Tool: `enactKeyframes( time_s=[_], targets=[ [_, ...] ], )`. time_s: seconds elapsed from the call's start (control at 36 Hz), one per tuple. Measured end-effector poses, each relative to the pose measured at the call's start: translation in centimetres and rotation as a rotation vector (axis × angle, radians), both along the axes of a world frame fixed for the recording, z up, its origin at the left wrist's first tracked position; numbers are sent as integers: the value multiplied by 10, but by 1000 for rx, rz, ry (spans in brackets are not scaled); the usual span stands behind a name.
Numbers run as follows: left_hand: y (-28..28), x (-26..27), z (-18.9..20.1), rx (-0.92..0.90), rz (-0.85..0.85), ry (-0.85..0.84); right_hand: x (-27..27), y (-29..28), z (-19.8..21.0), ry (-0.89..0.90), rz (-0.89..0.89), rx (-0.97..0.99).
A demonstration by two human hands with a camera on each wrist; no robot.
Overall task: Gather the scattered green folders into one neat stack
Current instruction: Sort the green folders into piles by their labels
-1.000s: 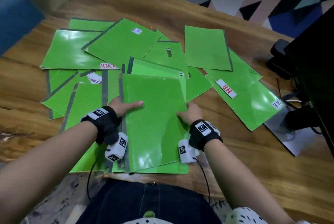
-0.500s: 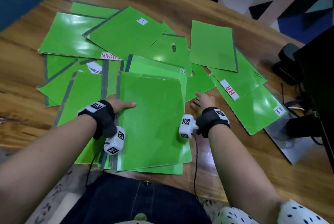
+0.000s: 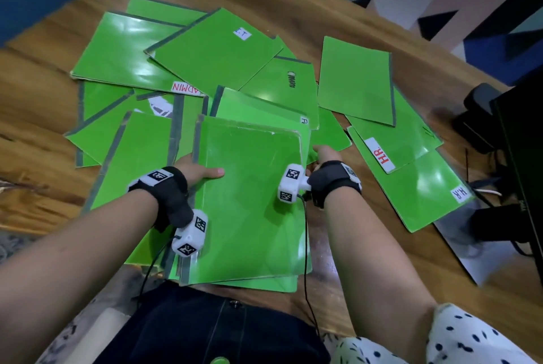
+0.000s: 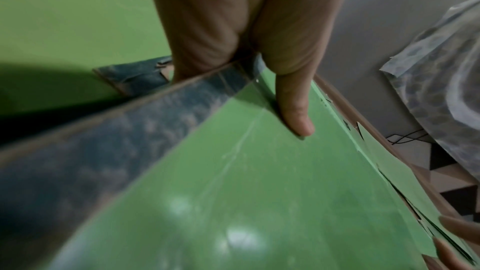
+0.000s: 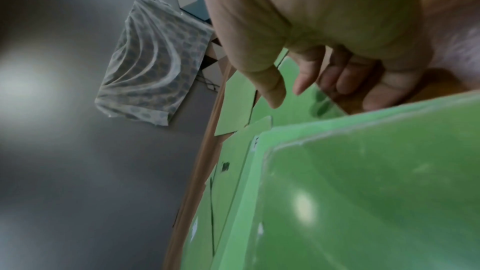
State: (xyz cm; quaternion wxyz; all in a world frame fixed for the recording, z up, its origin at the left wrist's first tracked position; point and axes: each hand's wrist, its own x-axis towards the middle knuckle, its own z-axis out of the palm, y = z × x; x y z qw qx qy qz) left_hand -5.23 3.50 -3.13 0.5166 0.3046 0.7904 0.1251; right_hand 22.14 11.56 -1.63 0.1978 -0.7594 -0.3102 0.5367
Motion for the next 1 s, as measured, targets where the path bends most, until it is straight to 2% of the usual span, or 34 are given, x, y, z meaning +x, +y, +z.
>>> enactKeyframes(
  time_s=[0.06,0.11,0.14,0.22,0.25,0.33,0.42,0.56,0.67,0.75,1.0],
  targets=[
    [-3,1,4,10,29,-26,-5,-12,11,-307,279,20],
    [-5,2,4,41,57,-76,-5,-18,16,-464,371,76],
    [-7,3,9,54,75,-103,-4,-18,17,-459,385,107],
    [-11,8,23,105,183,-175,-7,2,4,-212,76,54],
    [-11,6,23,127,222,-195,-9,8,1,-250,62,31],
    [-8,-8,25,186,280,-231,-4,24,-12,-505,222,20],
    [-1,-30,26,201,329,-225,-1,38,-20,-584,388,57],
    [18,-52,35,216,365,-118,-7,61,-6,-659,478,115],
    [26,-62,29,158,332,-35,-15,76,2,-651,478,105],
    [31,-64,22,126,290,6,-21,86,2,-590,396,91],
    [30,-64,9,89,274,-22,-25,100,-17,-410,148,89]
  ],
)
